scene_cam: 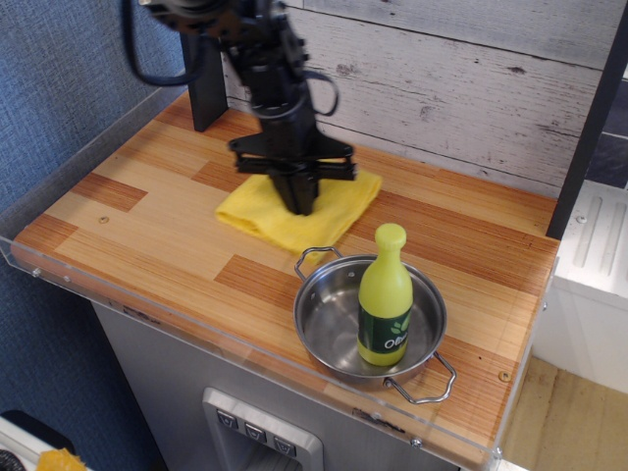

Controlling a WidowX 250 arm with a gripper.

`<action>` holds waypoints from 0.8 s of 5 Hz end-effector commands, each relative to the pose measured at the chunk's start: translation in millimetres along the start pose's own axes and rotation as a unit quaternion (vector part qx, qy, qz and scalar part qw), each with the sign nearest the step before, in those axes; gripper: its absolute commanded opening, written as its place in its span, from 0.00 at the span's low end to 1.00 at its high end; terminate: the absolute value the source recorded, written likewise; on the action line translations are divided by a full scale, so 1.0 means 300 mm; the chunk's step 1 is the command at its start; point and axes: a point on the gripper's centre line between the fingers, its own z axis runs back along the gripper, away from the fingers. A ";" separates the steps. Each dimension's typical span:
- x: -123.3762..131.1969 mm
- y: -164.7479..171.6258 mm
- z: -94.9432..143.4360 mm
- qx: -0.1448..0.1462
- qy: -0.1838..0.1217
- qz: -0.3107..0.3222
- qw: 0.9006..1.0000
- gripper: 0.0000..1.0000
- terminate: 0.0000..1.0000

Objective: Move yellow cloth to middle of upper side of table.

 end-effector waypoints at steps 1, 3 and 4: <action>0.053 -0.046 -0.013 -0.006 -0.016 0.002 1.000 0.00 0.00; 0.071 -0.065 0.010 -0.005 -0.021 0.013 1.000 0.00 0.00; 0.081 -0.055 0.038 -0.003 -0.022 0.003 1.000 1.00 0.00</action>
